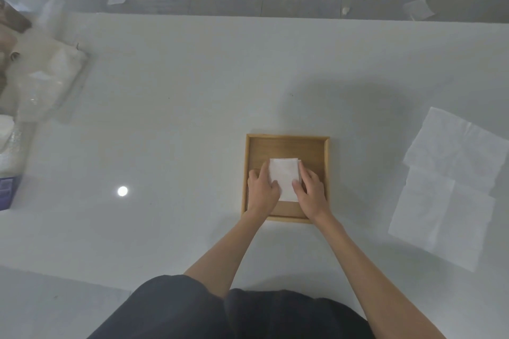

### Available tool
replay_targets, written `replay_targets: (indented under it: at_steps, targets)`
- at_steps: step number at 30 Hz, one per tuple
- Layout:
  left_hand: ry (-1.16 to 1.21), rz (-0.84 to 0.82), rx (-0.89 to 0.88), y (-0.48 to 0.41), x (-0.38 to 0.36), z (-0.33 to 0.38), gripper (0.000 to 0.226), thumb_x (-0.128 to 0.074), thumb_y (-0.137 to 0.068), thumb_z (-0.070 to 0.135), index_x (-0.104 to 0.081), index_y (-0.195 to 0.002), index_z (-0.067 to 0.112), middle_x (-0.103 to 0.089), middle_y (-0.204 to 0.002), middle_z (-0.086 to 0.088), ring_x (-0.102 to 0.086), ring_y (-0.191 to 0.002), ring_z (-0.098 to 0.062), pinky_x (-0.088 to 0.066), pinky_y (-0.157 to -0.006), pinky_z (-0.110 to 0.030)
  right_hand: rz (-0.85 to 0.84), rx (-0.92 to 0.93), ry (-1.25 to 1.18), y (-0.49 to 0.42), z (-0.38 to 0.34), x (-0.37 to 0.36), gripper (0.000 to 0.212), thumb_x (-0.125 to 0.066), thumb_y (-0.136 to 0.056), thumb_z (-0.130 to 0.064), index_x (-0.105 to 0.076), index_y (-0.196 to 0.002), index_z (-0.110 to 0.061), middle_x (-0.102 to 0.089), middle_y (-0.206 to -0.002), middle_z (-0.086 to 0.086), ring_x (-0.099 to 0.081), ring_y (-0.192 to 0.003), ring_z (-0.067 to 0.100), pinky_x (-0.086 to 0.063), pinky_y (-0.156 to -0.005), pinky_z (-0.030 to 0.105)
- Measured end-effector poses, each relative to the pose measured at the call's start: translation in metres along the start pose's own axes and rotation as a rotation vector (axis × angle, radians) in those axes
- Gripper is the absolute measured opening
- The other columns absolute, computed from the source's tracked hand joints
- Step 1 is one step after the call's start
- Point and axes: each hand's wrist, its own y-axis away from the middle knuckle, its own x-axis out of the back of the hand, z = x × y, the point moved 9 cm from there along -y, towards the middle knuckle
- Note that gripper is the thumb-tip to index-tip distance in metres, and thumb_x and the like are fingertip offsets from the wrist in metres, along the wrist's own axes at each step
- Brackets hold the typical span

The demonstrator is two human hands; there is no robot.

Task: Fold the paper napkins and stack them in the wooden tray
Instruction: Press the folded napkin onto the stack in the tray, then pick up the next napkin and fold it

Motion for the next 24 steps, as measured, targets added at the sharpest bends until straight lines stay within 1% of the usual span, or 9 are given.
replay_targets:
  at_steps: [3, 5, 7, 9, 11, 15, 18, 20, 24]
  targets:
    - [-0.069, 0.071, -0.008, 0.006, 0.005, 0.013, 0.064, -0.05, -0.096, 0.028, -0.023, -0.153, 0.03, -0.04, -0.129, -0.012, -0.041, -0.119, -0.031, -0.035, -0.109, -0.041, 0.074, 0.034, -0.016, 0.009, -0.002, 0.018, 0.059, -0.05, -0.099, -0.037, -0.033, -0.155, -0.025, -0.05, -0.143, 0.005, -0.049, -0.129, 0.025, -0.039, -0.111, 0.047]
    - [-0.142, 0.097, -0.083, 0.011, 0.003, 0.035, 0.059, -0.052, -0.097, 0.033, -0.029, -0.152, 0.032, -0.042, -0.133, -0.012, -0.042, -0.119, -0.032, -0.036, -0.106, -0.042, 0.203, 0.042, -0.087, 0.022, -0.002, 0.048, 0.057, -0.057, -0.098, -0.036, -0.041, -0.151, -0.022, -0.057, -0.137, 0.007, -0.056, -0.118, 0.024, -0.046, -0.105, 0.043]
    - [-0.202, 0.091, -0.198, 0.019, -0.007, 0.069, 0.05, -0.052, -0.099, 0.035, -0.039, -0.146, 0.035, -0.044, -0.134, -0.009, -0.041, -0.121, -0.03, -0.035, -0.106, -0.041, 0.363, 0.011, -0.168, 0.041, 0.013, 0.09, 0.052, -0.064, -0.097, -0.027, -0.05, -0.145, -0.013, -0.063, -0.129, 0.011, -0.061, -0.112, 0.024, -0.05, -0.098, 0.038]
    - [-0.24, 0.054, -0.306, 0.028, -0.025, 0.109, 0.042, -0.053, -0.099, 0.034, -0.047, -0.141, 0.036, -0.047, -0.131, -0.005, -0.041, -0.121, -0.029, -0.031, -0.108, -0.039, 0.52, -0.087, -0.236, 0.065, 0.047, 0.132, 0.047, -0.067, -0.095, -0.023, -0.056, -0.14, -0.012, -0.068, -0.118, 0.012, -0.064, -0.102, 0.03, -0.051, -0.093, 0.041]
    - [-0.278, -0.01, -0.386, 0.036, -0.057, 0.146, 0.04, -0.053, -0.099, 0.032, -0.051, -0.139, 0.034, -0.049, -0.131, -0.005, -0.04, -0.123, -0.031, -0.031, -0.108, -0.04, 0.656, -0.2, -0.303, 0.095, 0.09, 0.172, 0.045, -0.067, -0.093, -0.026, -0.06, -0.136, -0.015, -0.071, -0.109, 0.01, -0.065, -0.094, 0.032, -0.052, -0.091, 0.045]
    - [-0.369, -0.126, -0.483, 0.052, -0.138, 0.205, 0.043, -0.054, -0.1, 0.032, -0.05, -0.142, 0.028, -0.051, -0.134, -0.008, -0.039, -0.131, -0.034, -0.032, -0.112, -0.042, 0.882, -0.35, -0.362, 0.155, 0.165, 0.243, 0.048, -0.063, -0.087, -0.032, -0.064, -0.13, -0.01, -0.074, -0.102, 0.011, -0.067, -0.093, 0.033, -0.042, -0.079, 0.031]
    - [-0.368, -0.224, -0.424, 0.057, -0.199, 0.224, 0.041, -0.053, -0.101, 0.028, -0.051, -0.141, 0.018, -0.054, -0.134, -0.014, -0.044, -0.127, -0.033, -0.036, -0.11, -0.04, 0.98, -0.455, -0.353, 0.186, 0.213, 0.282, 0.039, -0.067, -0.091, -0.02, -0.065, -0.127, -0.007, -0.074, -0.102, 0.014, -0.068, -0.094, 0.032, -0.041, -0.077, 0.03]
    - [-0.348, -0.231, -0.347, 0.054, -0.232, 0.222, 0.04, -0.054, -0.1, 0.027, -0.054, -0.137, 0.011, -0.06, -0.129, -0.017, -0.051, -0.124, -0.034, -0.042, -0.107, -0.041, 1.016, -0.529, -0.337, 0.199, 0.244, 0.298, 0.036, -0.068, -0.09, -0.017, -0.066, -0.124, -0.006, -0.075, -0.102, 0.014, -0.067, -0.097, 0.036, -0.046, -0.079, 0.036]
    - [-0.409, -0.21, -0.175, 0.05, -0.279, 0.201, 0.045, -0.056, -0.099, 0.03, -0.05, -0.133, 0.002, -0.057, -0.13, -0.02, -0.053, -0.122, -0.039, -0.042, -0.104, -0.042, 0.965, -0.648, -0.29, 0.202, 0.286, 0.301, 0.036, -0.068, -0.087, -0.017, -0.068, -0.121, -0.006, -0.073, -0.111, 0.017, -0.063, -0.107, 0.04, -0.05, -0.086, 0.043]
